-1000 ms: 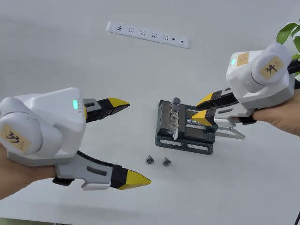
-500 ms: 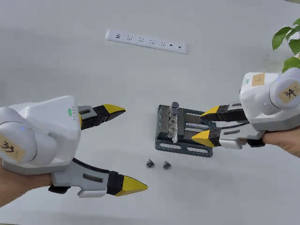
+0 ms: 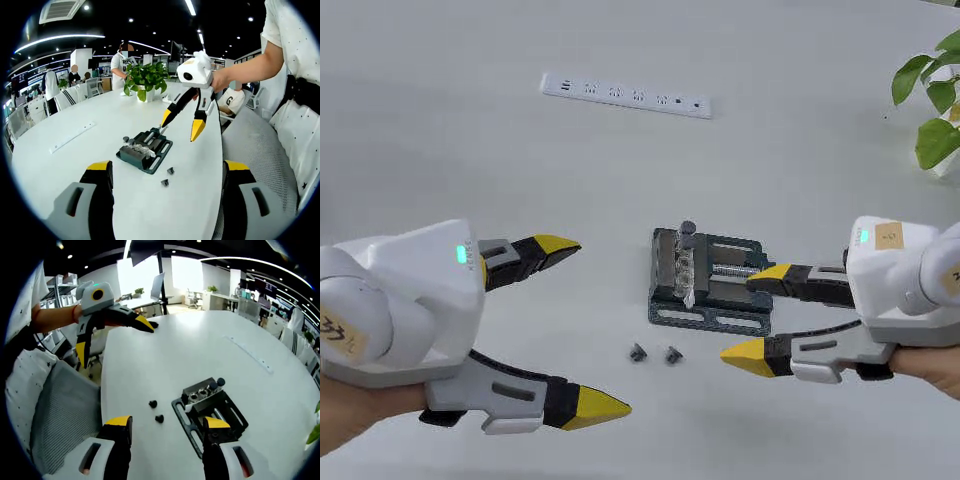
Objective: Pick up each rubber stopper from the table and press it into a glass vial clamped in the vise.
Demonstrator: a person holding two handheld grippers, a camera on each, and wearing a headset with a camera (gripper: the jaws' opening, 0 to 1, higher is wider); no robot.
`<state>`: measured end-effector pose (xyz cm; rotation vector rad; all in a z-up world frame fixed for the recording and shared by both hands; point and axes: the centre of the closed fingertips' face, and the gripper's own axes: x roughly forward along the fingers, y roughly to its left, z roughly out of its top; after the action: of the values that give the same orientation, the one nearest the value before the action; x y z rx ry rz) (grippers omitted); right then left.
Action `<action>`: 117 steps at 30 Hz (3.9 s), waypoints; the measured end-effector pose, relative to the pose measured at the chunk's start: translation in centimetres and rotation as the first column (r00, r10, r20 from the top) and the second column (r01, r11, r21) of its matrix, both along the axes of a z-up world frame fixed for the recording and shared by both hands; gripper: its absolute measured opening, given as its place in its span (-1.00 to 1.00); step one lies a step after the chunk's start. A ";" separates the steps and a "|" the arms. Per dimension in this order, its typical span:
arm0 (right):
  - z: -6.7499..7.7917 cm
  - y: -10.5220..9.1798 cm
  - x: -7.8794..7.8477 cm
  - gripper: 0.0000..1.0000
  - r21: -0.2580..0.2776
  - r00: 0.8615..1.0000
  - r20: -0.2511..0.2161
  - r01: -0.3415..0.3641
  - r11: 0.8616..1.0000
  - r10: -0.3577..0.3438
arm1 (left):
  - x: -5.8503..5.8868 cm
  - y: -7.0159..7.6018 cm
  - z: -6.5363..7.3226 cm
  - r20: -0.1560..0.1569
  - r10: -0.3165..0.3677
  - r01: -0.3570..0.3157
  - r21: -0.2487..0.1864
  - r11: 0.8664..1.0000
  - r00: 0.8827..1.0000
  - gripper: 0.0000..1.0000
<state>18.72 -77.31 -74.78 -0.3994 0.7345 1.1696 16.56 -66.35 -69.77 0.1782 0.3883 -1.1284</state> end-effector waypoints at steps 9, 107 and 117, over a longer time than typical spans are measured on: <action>-1.5 0.0 -1.6 0.17 0.059 1.000 -0.004 0.007 0.998 -0.007 | -0.1 0.0 -0.1 -0.009 0.000 0.000 0.007 1.000 1.000 0.78; -5.8 2.5 -0.5 -1.00 0.010 0.991 0.114 -0.072 0.997 0.070 | 0.2 -1.2 -1.6 -0.059 0.003 -0.002 0.016 1.000 0.998 0.65; 0.3 2.0 0.5 -1.00 0.146 0.984 0.160 0.053 0.988 -0.076 | 1.4 -2.2 0.1 0.015 0.022 -0.022 -0.005 1.000 1.000 0.51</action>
<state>19.25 -75.33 -74.47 -0.3472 0.5134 1.1054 17.93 -68.59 -69.65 0.1776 0.3727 -1.1055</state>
